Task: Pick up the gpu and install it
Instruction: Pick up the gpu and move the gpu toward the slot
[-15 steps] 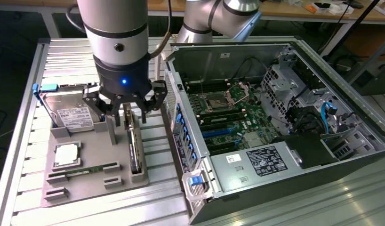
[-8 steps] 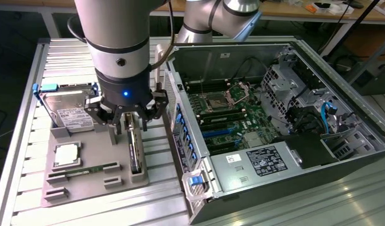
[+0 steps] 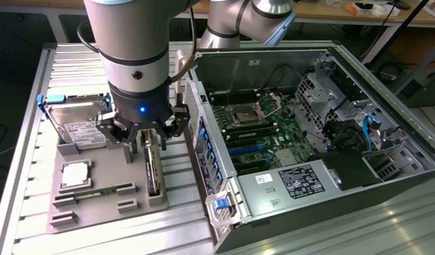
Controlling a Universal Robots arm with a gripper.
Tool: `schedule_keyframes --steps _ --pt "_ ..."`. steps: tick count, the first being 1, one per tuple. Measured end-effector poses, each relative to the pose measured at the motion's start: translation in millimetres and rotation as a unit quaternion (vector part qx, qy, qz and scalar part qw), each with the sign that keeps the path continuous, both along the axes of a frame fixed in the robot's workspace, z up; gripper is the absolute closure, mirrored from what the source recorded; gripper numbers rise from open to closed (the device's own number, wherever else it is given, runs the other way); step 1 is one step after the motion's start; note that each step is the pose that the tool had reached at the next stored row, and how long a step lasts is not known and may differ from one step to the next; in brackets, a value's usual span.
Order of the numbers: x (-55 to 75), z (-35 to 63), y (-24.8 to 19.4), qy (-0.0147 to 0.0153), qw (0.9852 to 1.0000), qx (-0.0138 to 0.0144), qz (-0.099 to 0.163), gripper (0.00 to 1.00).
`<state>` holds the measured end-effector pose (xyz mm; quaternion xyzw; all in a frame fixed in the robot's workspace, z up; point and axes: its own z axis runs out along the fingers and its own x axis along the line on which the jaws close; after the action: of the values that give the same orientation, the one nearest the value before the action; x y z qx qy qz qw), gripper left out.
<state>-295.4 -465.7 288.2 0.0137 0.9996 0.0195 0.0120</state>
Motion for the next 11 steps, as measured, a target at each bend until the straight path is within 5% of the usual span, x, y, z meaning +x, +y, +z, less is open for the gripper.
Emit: schedule_keyframes --steps 11 --pt "-0.4 -15.6 0.0 -0.0001 1.0000 -0.0009 -0.005 0.44"
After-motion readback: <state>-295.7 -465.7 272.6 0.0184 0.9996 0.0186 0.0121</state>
